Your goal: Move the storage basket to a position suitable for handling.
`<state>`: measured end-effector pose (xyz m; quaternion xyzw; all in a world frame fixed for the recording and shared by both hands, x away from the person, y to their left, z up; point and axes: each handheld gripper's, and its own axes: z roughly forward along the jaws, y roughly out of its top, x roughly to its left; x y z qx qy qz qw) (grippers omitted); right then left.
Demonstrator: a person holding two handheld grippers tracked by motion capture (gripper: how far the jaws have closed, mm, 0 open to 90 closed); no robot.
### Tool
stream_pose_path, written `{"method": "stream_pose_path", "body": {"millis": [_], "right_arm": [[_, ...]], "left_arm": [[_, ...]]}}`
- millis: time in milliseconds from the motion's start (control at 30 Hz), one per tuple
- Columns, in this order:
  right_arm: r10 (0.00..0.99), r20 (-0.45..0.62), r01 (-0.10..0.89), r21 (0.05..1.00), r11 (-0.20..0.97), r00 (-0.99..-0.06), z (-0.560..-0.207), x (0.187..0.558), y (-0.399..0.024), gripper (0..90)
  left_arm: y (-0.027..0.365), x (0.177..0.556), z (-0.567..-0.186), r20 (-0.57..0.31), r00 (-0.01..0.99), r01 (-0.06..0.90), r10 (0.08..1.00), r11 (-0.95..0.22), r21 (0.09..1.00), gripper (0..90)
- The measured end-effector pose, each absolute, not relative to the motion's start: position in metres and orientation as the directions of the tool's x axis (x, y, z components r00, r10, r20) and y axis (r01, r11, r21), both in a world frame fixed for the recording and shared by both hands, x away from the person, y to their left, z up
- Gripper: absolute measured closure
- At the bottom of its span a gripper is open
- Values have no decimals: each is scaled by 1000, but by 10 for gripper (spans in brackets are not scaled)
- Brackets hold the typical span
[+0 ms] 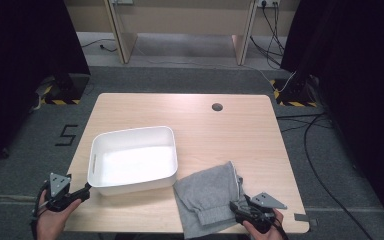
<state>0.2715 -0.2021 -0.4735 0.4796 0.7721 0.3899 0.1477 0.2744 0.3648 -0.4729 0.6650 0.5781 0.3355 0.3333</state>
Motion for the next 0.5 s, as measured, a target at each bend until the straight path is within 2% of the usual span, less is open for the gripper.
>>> {"method": "stream_pose_path", "body": {"millis": [200,500], "right_arm": [[855,97,615,736,283,-509,-461,271,-199,310],[842,-21,509,789,345,-538,-441,288,-190,287]], "left_arm": [[356,285,-472,75,131,541,989,-134,830,248],[335,305,-470,81,188,536,979,-171,827,243]]}}
